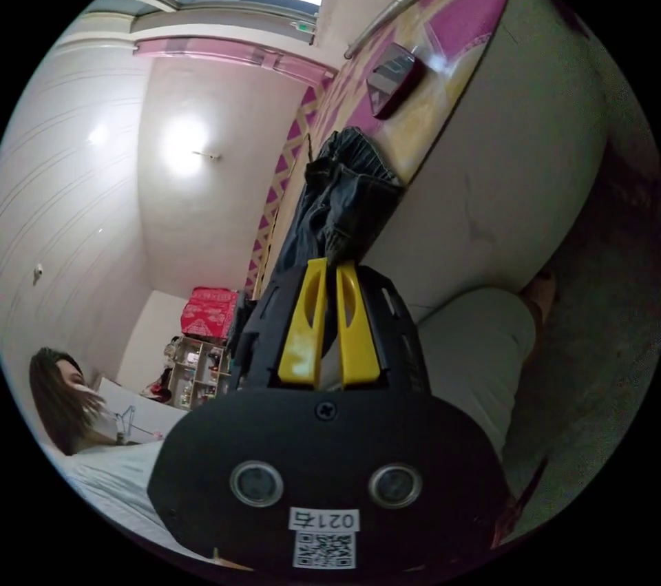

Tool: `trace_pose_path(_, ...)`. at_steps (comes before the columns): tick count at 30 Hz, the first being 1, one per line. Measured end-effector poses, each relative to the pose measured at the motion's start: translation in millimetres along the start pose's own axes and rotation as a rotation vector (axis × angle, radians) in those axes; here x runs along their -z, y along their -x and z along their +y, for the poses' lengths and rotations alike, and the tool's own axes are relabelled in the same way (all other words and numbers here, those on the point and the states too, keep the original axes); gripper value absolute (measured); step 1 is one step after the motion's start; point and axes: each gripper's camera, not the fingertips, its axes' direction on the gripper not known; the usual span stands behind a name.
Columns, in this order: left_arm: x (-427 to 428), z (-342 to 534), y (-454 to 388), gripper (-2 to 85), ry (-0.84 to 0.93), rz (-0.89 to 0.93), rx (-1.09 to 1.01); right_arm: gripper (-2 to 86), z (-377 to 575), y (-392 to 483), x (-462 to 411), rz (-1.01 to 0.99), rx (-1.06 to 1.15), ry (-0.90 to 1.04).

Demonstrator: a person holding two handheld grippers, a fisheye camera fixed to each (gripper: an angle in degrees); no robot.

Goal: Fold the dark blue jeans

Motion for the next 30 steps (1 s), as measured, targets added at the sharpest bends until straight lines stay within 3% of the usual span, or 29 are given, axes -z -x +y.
trace_pose_path(7,-17,-48,-56,-0.6,0.053,0.095,-0.189,0.1,-56,61,-8,-0.174,0.047,0.057)
trace_pose_path(12,-72,-113,-120,1.2,0.122,0.035,-0.290,0.4,-133,120,-64,-0.195,0.122,0.103)
trace_pose_path(18,-201,-191,-139,3.3,0.195,-0.092,-0.216,3.0,-222,135,-195,-0.017,0.073,0.157)
trace_pose_path(22,-274,-210,-123,1.6,0.257,-0.184,-0.196,7.2,-244,125,-274,0.223,0.089,0.240)
trace_pose_path(27,-273,-193,-116,-0.4,0.241,-0.187,-0.268,6.6,-215,158,-287,0.309,0.271,0.211)
trace_pose_path(30,-262,-173,-114,-0.3,0.204,-0.160,-0.316,3.7,-176,200,-302,0.324,0.512,0.279)
